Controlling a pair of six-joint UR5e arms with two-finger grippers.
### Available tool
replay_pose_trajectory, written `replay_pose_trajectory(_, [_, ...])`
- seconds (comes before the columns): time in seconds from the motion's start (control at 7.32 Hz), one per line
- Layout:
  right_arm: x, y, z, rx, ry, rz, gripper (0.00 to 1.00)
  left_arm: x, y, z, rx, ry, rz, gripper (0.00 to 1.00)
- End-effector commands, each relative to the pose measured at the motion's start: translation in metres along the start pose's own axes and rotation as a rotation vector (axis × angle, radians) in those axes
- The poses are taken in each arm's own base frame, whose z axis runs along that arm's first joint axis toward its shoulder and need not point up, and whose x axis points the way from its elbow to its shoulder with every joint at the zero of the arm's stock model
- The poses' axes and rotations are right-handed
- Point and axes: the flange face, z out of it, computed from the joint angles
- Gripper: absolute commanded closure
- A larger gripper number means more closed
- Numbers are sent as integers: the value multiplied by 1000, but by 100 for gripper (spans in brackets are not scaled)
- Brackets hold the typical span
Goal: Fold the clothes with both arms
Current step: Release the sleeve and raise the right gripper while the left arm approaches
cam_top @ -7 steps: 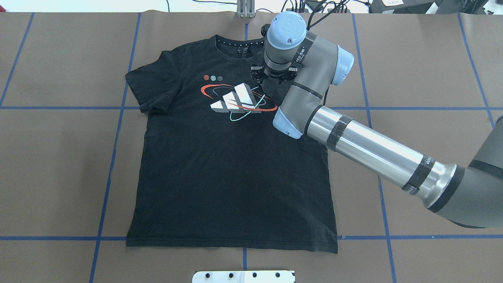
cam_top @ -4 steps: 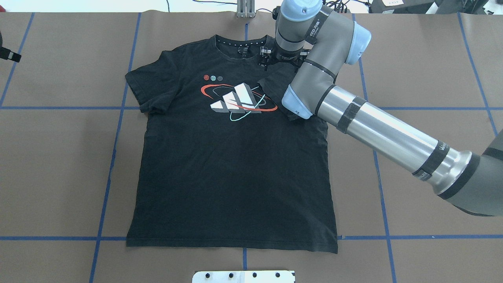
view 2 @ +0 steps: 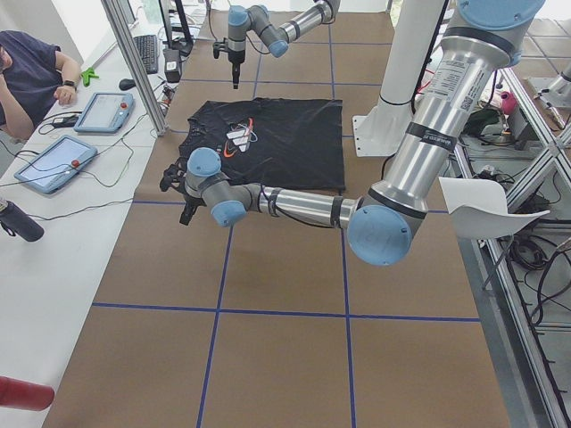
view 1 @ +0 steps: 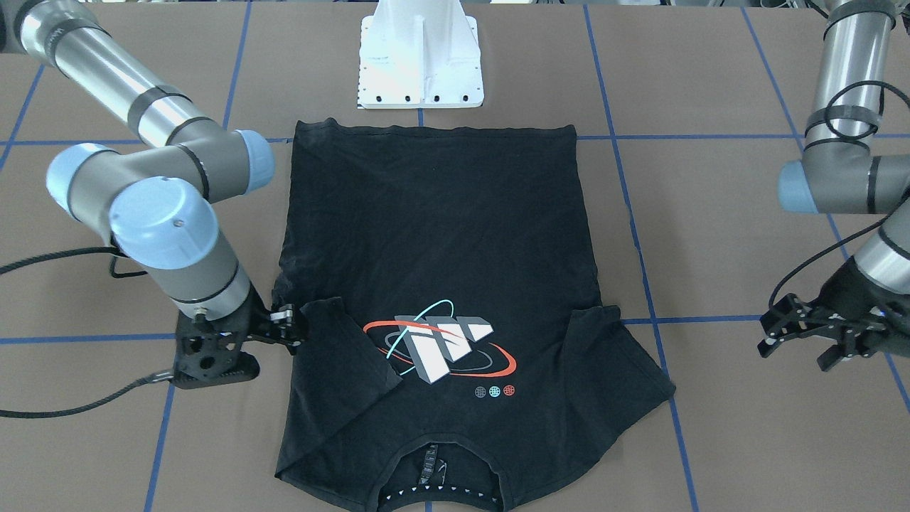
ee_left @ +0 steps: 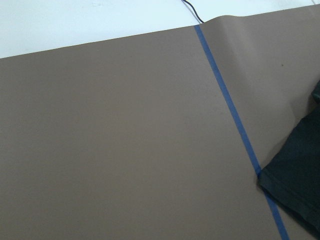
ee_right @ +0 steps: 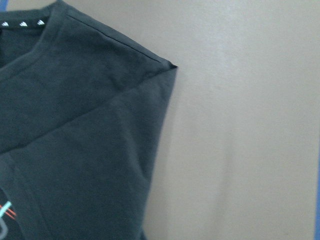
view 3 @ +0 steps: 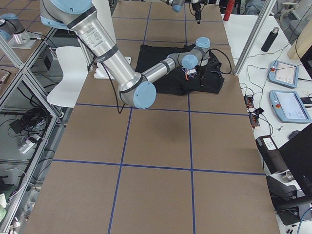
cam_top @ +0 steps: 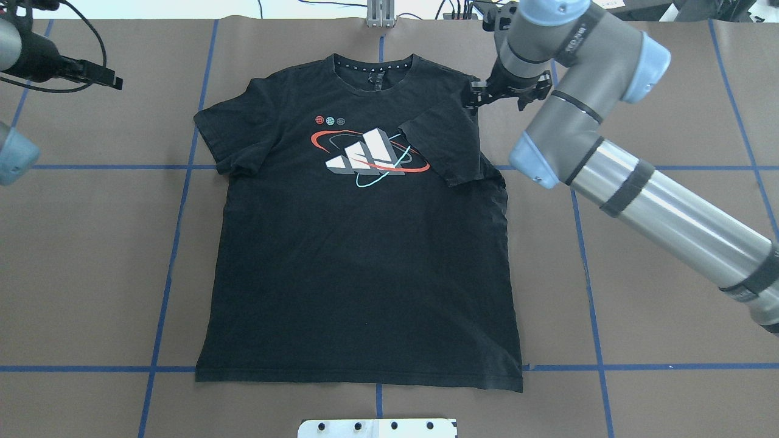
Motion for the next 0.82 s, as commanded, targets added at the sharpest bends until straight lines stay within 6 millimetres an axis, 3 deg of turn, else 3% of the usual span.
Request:
replay_pose_trajectory(0.0, [104,33,-9,-15,9,-81,0,39,-2,47,13,-2,-25,0])
replay_pose_trajectory(0.14, [143,46,-11,-32,12,-109,0,54,3,62,19,-4,-45,0])
replay_pose_trajectory(0.27, [150,45,-14,-32,11,-108,0,68,11,77,22,-20,-40,0])
replay_pose_trajectory(0.55, [151,46,-11,-36,13,-106,0,101,-2,99,17,-15,-124,6])
replay_pose_trajectory(0.68, [151,46,-11,-36,15,-105,0,102,-2,107,67,-64,-120,10])
